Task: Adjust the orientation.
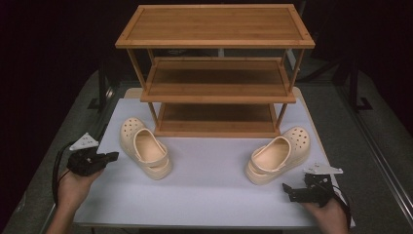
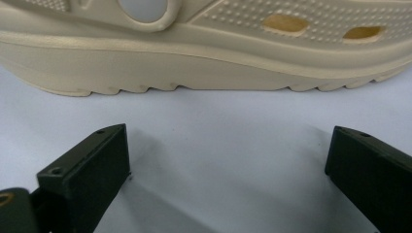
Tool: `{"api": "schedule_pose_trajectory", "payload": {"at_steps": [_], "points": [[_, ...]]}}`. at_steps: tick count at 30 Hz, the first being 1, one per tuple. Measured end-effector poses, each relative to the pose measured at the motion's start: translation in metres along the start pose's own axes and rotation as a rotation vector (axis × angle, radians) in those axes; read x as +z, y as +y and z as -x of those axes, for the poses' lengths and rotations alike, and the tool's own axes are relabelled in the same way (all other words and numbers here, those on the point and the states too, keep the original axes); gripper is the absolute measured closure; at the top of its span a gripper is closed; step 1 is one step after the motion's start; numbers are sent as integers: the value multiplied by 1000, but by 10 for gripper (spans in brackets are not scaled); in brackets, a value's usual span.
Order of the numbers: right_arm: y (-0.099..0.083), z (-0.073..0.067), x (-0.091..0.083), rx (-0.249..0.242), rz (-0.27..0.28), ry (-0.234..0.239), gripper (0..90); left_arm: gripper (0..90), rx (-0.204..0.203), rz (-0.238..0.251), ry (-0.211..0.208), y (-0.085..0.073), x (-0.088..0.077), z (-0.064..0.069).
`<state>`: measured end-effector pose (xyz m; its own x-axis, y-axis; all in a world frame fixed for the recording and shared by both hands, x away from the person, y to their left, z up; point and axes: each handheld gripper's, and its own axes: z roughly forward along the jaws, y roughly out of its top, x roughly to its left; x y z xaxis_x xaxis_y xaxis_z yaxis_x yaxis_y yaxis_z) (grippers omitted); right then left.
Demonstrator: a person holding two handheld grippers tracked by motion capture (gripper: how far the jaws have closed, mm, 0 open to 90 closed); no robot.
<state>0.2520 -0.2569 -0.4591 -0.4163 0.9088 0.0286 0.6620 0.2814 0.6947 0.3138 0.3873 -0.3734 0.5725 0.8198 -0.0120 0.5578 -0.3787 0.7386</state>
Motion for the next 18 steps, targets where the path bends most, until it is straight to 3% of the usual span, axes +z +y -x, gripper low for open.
{"api": "schedule_pose_trajectory", "payload": {"at_steps": [7,10,13,18], "points": [[0,0,0,1,0,0,17,900,-19,15,17,22,11,-22],[0,0,0,0,1,1,17,900,-20,11,57,34,22,-35],[0,0,0,1,0,1,17,900,-22,11,71,40,26,-41],[0,0,0,2,2,2,17,900,-20,0,99,58,43,-62]]}}
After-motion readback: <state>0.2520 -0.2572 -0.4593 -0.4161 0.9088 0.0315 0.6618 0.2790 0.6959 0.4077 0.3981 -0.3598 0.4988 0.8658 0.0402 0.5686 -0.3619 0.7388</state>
